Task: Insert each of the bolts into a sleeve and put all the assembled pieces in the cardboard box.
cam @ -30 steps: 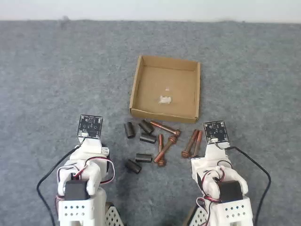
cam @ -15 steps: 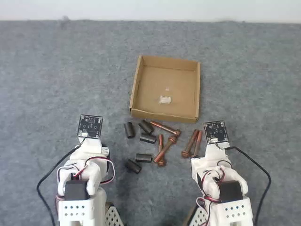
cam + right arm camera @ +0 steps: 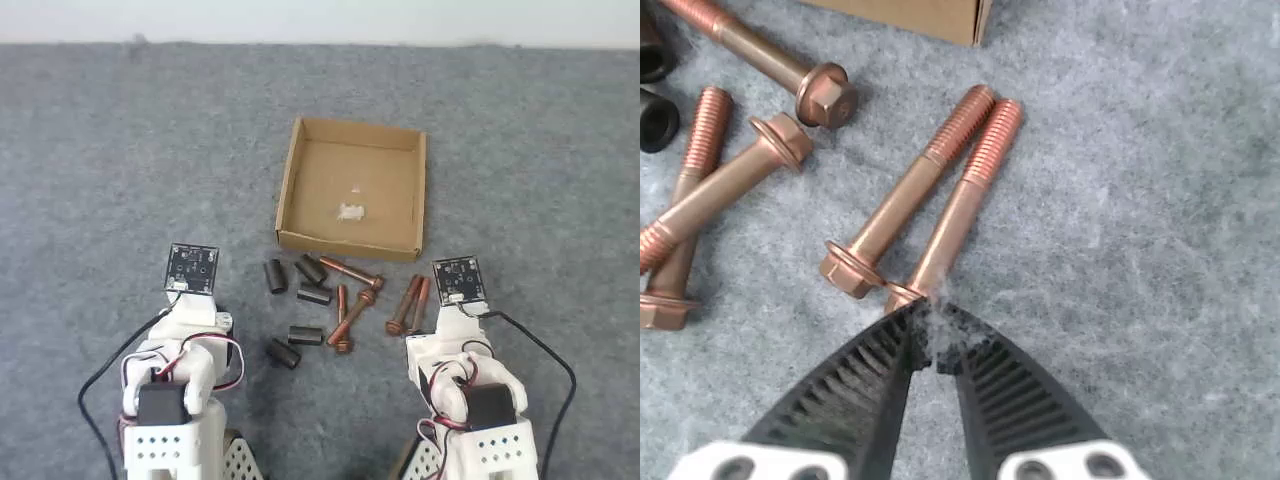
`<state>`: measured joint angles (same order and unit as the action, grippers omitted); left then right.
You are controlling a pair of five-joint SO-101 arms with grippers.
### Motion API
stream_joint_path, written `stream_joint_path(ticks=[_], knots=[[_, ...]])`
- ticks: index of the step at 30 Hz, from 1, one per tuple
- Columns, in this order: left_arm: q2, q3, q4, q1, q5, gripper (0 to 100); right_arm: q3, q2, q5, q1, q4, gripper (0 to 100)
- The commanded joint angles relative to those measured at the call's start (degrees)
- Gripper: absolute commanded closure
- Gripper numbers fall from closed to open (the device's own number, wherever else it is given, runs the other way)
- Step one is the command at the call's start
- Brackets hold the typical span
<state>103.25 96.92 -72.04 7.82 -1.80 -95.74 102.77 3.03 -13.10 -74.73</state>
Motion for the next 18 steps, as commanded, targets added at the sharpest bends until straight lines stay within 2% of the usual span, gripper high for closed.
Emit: stream_joint_path(ticks=[1,18], knots=[[1.1,-0.4,-0.2,-1.1,-0.1,99,-0.7,1.2,-0.4,-0.3,-0.3,99.1],[1.3,-3.3,-0.2,-0.9,-0.2,99,-0.7,1.2,-0.4,-0.1,-0.3,99.1]])
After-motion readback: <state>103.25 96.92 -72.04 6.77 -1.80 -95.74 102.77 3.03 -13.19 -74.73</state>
